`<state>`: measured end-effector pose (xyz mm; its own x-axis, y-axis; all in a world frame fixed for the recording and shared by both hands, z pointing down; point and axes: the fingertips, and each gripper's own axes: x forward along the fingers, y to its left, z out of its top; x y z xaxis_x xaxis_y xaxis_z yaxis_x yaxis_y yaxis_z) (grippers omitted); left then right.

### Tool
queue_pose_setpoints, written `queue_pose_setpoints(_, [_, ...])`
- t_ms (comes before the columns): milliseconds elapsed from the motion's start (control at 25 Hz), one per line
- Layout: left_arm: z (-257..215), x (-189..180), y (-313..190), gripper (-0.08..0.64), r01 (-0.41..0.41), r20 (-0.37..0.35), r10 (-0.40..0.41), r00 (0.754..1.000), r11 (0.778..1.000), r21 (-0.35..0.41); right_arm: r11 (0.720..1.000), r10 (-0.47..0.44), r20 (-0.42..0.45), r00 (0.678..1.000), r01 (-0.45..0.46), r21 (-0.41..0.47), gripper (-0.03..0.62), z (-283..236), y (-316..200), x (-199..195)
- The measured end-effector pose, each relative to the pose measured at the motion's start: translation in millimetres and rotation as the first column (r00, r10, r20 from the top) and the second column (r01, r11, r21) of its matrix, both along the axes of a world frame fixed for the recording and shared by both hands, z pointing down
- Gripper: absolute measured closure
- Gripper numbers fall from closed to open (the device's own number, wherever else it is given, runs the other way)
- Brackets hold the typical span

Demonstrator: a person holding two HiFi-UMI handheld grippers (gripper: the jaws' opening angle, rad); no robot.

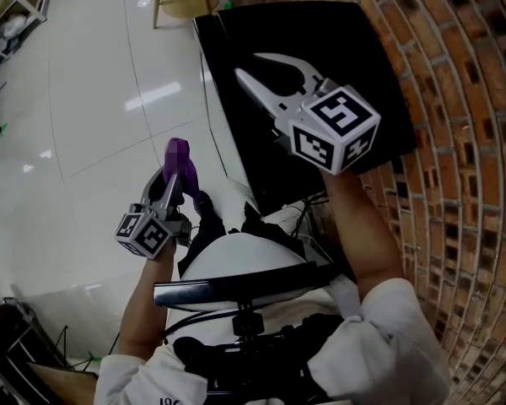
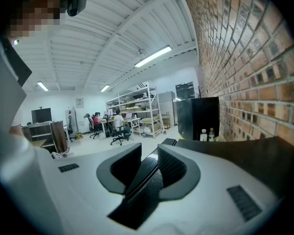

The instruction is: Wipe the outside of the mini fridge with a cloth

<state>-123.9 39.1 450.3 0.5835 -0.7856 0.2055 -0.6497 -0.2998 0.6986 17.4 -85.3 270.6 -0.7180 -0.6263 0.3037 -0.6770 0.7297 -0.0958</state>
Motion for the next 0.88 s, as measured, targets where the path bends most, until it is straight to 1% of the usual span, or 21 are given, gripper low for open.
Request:
queue_pose_setpoints(200, [-36, -5, -20, 0.454, -0.088, -0.03, 0.089, 0.996, 0.996, 0.031, 0.999, 0.043, -0.003, 0.999, -0.043, -0.003, 0.499, 2, -4, 3])
queue_pose_setpoints(400, [-68, -9, -41, 0.454, -0.151, -0.067, 0.155, 0.986, 0.987, 0.054, 0.993, 0.116, -0.003, 0.993, -0.116, 0.002, 0.499, 1, -5, 11])
queue_pose_setpoints(520, [-84, -6, -48, 0.454, -0.2, -0.07, 0.205, 0.976, 0.977, 0.066, 0.985, 0.171, -0.001, 0.985, -0.171, 0.012, 0.499, 1, -4, 18])
queue_pose_setpoints(680, [-112, 1, -54, 0.454, -0.267, -0.069, 0.275, 0.959, 0.958, 0.108, 0.964, 0.259, 0.02, 0.966, -0.26, 0.061, 0.499, -16, -2, 31])
queue_pose_setpoints(880, [-145, 14, -64, 0.453, -0.361, -0.028, 0.372, 0.928, 0.916, 0.176, 0.944, 0.317, 0.024, 0.948, -0.318, 0.084, 0.499, -35, 6, 45])
